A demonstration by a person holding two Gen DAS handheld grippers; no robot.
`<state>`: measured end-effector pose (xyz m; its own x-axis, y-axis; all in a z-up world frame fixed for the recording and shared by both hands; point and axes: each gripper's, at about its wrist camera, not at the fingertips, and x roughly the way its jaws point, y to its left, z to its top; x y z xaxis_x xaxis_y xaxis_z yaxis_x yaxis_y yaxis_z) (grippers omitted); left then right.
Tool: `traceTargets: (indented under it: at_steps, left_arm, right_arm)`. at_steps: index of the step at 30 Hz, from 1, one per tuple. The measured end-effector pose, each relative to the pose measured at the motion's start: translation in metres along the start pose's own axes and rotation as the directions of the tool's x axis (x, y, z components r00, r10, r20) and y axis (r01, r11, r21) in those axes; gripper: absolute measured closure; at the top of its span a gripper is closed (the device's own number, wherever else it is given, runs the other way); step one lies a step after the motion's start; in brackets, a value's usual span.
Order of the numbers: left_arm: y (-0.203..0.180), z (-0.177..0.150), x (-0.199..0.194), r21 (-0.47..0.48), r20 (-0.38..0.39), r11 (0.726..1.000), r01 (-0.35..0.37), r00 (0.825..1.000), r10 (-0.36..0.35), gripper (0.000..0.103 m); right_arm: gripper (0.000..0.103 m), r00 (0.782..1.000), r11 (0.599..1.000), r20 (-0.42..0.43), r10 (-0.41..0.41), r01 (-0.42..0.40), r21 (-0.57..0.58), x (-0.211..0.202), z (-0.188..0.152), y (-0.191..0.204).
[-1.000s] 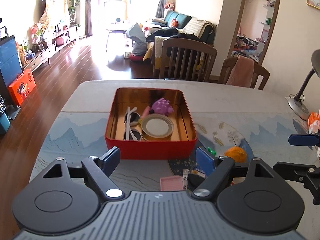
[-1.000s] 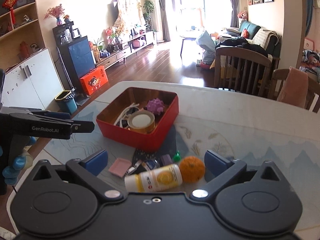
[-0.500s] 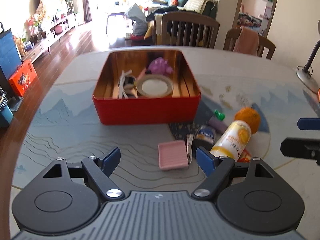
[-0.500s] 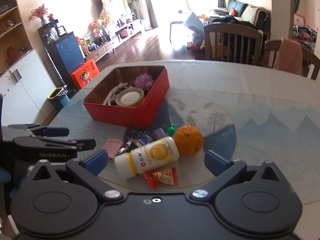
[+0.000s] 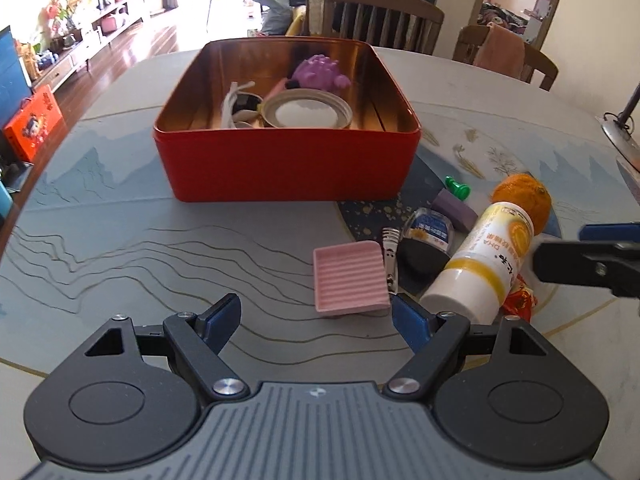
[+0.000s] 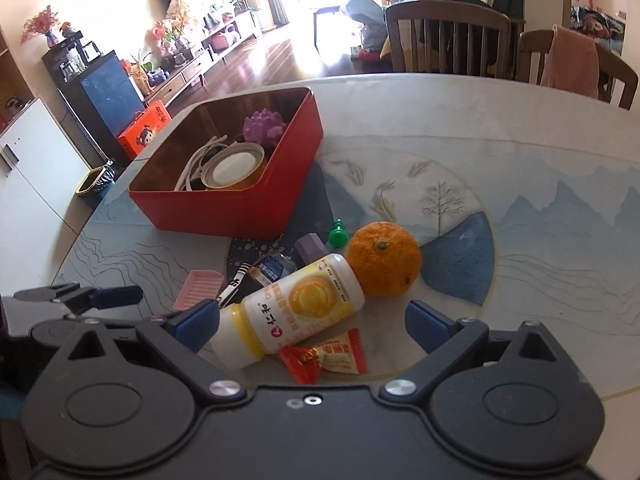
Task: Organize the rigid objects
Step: 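Withdraw both tools from the box toward the pink soap dish and bottle, then grasp the pink soap dish with the left tool while the right tool grasps the white bottle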
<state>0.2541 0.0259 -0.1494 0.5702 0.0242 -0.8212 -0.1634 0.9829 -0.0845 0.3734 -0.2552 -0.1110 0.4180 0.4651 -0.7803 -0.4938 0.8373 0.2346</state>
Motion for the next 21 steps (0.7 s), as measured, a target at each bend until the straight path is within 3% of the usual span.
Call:
traceTargets:
  at_steps: [7, 11, 17, 19, 21]
  left_arm:
    - [-0.003, 0.000, 0.009, 0.015, 0.005, 1.000, 0.021, 1.000, -0.021, 0.020]
    - [-0.005, 0.003, 0.011, 0.021, 0.005, 0.999, 0.037, 0.999, -0.037, 0.021]
    - [-0.013, 0.001, 0.009, 0.054, 0.021, 0.998, 0.032, 0.999, -0.033, 0.045]
    - [-0.013, 0.001, 0.008, 0.053, 0.022, 0.998, 0.036, 0.999, -0.038, 0.058]
    - [-0.014, 0.002, 0.008, 0.056, 0.020, 0.998, 0.037, 0.999, -0.038, 0.061]
  right_arm:
    - [0.009, 0.999, 1.000, -0.032, 0.000, 0.001, 0.031, 0.018, 0.009, 0.006]
    - [0.017, 0.998, 0.997, -0.058, 0.006, -0.002, 0.073, 0.028, 0.013, 0.005]
    - [0.017, 0.996, 0.993, -0.088, -0.019, 0.029, 0.112, 0.038, 0.014, 0.008]
    - [0.019, 0.994, 0.991, -0.107, -0.034, 0.047, 0.127, 0.041, 0.012, 0.007]
    - [0.022, 0.991, 0.986, -0.125, -0.036, 0.055, 0.155, 0.044, 0.011, 0.005]
